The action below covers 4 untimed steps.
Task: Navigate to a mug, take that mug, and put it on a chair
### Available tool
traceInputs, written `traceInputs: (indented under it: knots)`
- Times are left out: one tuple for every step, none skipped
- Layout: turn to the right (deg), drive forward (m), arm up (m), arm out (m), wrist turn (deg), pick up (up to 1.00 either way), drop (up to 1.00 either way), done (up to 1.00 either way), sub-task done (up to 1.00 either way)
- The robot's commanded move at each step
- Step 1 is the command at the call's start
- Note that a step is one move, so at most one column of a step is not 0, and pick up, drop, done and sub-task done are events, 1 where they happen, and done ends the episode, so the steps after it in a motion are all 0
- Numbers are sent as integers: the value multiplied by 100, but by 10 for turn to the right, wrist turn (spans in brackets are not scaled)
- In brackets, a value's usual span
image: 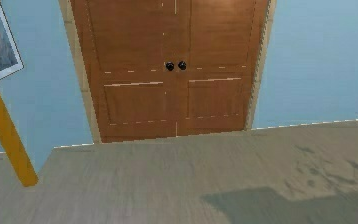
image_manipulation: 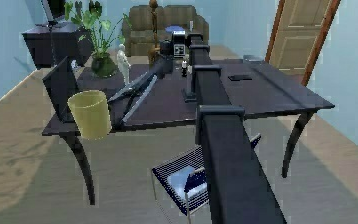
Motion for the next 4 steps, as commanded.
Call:
traceInputs:
  knots:
    - [0, 0, 0, 0, 450, 0, 0, 0, 0]
    - [0, 0, 0, 0, 450, 0, 0, 0, 0]
    - [0, 0, 0, 0, 450, 0, 0, 0, 0]
    - [0, 0, 0, 0, 240, 0, 0, 0, 0]
